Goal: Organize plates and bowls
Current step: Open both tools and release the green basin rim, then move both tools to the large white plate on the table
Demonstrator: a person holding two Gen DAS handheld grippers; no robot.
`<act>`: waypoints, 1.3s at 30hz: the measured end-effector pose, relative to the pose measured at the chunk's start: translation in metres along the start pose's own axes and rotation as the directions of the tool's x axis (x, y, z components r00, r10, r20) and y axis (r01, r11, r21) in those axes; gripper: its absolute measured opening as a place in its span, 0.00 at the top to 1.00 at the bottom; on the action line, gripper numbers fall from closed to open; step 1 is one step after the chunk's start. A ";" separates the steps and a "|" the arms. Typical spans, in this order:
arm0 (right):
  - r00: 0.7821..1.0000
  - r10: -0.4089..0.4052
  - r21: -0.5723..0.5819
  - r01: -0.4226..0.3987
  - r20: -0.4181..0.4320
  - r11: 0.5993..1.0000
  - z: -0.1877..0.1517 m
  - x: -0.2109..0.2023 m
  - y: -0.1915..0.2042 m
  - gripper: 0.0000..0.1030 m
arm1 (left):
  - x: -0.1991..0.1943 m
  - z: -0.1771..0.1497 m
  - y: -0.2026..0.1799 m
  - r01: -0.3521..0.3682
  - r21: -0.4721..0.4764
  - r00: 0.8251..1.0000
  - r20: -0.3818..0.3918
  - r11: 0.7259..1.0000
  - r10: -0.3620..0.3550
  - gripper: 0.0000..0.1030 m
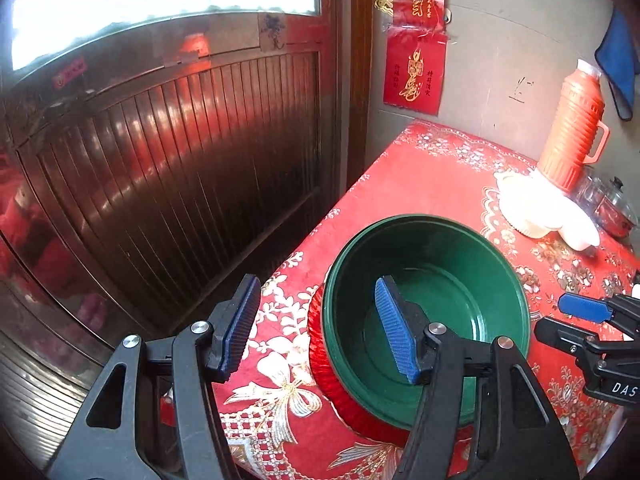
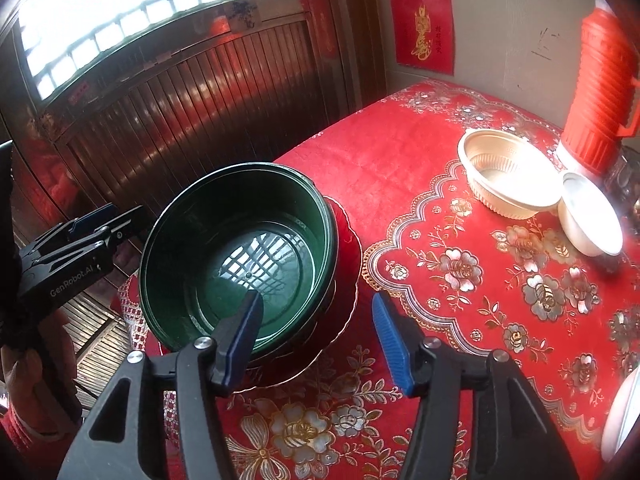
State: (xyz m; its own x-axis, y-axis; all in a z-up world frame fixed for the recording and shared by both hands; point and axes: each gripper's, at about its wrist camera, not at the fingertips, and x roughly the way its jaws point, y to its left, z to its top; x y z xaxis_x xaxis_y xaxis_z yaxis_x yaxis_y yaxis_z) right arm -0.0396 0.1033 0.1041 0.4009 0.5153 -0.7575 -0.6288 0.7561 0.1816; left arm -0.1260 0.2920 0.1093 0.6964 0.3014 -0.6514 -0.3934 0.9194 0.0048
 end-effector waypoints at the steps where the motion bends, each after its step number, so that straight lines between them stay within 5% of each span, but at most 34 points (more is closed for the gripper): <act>1: 1.000 0.001 0.004 -0.001 0.004 1.000 -0.001 -0.003 -0.001 0.44 | -0.003 0.001 -0.004 0.009 0.005 1.000 0.006 1.000 -0.009 0.41; 18: 0.995 -0.095 0.127 0.089 0.039 0.988 -0.019 -0.046 -0.056 0.40 | -0.012 0.012 -0.095 0.171 0.121 0.984 0.024 0.978 -0.175 0.41; 39: 0.976 -0.216 0.257 0.205 0.014 0.944 -0.046 -0.080 -0.131 0.38 | 0.010 -0.001 -0.202 0.322 0.246 0.947 -0.096 0.914 -0.307 0.41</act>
State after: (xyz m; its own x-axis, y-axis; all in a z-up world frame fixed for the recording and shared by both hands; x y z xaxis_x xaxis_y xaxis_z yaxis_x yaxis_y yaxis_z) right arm -0.0198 -0.0558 0.1120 0.5366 0.3455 -0.7698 -0.3403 0.9235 0.1772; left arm -0.0407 0.1087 0.1011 0.7224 -0.0217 -0.6912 0.0118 0.9998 -0.0190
